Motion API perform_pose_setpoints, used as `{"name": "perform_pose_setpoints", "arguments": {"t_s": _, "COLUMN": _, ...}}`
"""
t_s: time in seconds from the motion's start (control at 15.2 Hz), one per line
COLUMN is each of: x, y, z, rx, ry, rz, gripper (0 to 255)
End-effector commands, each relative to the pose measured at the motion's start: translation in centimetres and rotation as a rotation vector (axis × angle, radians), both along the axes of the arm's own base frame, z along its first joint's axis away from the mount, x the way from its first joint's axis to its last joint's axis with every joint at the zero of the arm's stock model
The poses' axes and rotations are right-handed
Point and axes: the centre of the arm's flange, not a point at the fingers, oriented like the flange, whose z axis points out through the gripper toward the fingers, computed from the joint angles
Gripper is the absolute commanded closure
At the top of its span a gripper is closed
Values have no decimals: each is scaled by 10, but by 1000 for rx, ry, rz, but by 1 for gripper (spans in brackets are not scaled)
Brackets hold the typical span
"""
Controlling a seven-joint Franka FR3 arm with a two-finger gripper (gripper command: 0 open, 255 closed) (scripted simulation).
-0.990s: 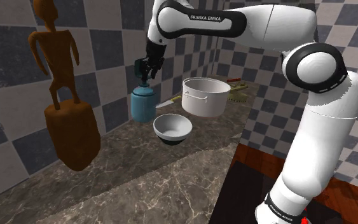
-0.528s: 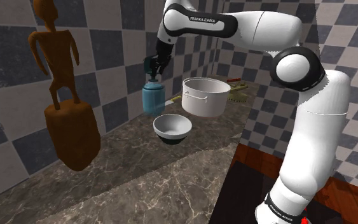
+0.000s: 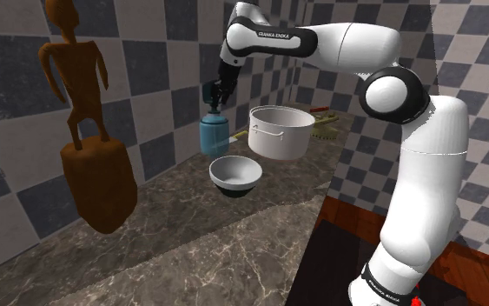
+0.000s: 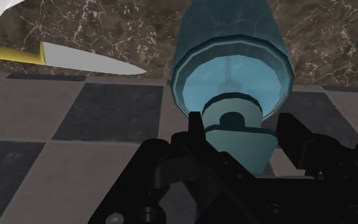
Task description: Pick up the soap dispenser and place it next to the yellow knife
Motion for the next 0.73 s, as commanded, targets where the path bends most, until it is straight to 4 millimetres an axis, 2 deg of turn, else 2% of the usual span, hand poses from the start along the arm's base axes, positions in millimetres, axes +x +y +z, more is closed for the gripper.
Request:
{"name": "perform_pose_setpoints", "arguments": {"t_s": 0.0, "x": -1, "y": 0, "z": -9, "rx": 0, "ry": -2, "rz": 0, "gripper": 255}}
{"name": "perform_pose_setpoints", "arguments": {"t_s": 0.46, "x": -1, "y": 0, "z": -49, "rx": 0, "ry": -2, "rz": 0, "gripper": 255}}
{"name": "perform_pose_setpoints", "arguments": {"t_s": 0.66, "x": -1, "y": 0, "z": -49, "rx": 0, "ry": -2, "rz": 0, "gripper": 255}}
